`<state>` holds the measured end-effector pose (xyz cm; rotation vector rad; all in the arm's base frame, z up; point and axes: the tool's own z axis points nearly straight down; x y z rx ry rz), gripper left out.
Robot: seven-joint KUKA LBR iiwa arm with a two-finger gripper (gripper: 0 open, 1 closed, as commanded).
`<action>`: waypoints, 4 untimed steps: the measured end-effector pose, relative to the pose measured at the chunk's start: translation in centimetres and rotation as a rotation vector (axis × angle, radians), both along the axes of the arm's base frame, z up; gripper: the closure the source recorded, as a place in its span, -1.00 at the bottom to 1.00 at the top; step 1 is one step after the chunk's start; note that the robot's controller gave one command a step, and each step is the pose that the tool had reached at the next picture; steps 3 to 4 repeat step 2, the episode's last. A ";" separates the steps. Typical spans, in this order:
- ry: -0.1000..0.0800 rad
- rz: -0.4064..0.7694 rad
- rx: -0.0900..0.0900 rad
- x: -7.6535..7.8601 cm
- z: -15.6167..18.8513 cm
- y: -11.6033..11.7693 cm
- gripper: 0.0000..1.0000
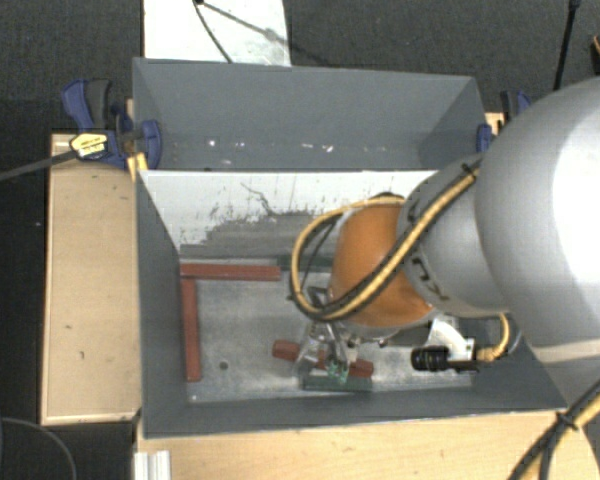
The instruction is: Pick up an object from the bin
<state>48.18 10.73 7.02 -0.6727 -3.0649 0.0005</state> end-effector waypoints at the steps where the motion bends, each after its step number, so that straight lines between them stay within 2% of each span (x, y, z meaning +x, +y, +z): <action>1: -0.010 0.003 0.001 0.2 6.3 0.0 1.00; 2: -0.010 0.007 0.001 0.3 12.4 0.0 1.00; 4: -0.010 0.007 0.001 0.3 12.4 0.0 1.00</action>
Offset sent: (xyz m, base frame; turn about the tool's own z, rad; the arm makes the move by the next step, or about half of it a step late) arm 0.0000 0.0002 0.0596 0.0000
